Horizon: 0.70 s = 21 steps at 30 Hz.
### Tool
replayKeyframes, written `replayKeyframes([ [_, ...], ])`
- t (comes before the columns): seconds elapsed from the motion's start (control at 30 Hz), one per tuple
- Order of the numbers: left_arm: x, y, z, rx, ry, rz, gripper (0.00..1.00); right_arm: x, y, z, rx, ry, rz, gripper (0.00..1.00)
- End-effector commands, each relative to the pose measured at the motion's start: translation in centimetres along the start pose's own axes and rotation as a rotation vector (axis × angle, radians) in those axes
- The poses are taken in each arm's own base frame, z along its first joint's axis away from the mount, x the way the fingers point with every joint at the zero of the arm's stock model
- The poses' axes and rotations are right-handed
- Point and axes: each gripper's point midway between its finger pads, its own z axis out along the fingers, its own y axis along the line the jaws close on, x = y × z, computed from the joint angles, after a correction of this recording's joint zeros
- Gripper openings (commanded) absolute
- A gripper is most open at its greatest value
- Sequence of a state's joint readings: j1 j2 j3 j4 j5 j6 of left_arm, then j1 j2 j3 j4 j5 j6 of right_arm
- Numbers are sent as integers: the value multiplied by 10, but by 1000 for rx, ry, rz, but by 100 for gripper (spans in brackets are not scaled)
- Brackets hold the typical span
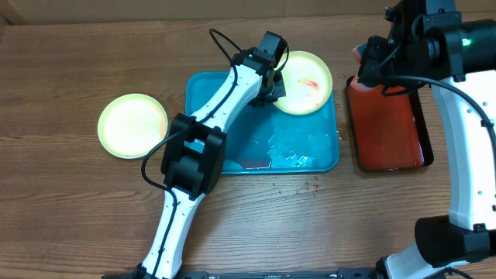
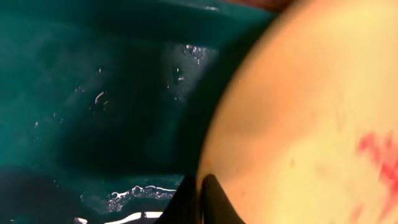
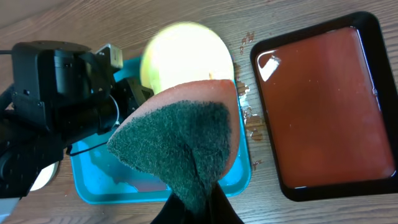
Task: Clean dirty plates on tray and stack at the side
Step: 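Grip the yellow plate rim with the left gripper and pull it toward center, then move the sponge with the right gripper onto the yellow plate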
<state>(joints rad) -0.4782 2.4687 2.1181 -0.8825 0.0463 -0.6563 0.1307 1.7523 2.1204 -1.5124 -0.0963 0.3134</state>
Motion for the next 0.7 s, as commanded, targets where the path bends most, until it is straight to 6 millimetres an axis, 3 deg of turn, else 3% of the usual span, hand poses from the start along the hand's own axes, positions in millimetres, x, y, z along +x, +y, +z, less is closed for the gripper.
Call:
replayKeyframes([
  [0.0,3,12,9,-53,2,10,4,-2,-2,-9,2,-27,-7,4],
  [0.13,4,32,7,-88,45,88,4,-2,-2,-9,2,-25,-7,4],
  [0.27,12,78,0,-164,156,120,4,-2,-2,-3,6,-12,-6,4],
  [0.43,29,127,-15,-171,337,162,4,2,12,20,-62,66,-2,4],
  [0.53,42,143,-26,-131,437,164,4,6,28,41,-128,109,-14,4],
  [0.67,49,145,-32,-79,491,162,4,14,52,68,-167,141,-61,4],
])
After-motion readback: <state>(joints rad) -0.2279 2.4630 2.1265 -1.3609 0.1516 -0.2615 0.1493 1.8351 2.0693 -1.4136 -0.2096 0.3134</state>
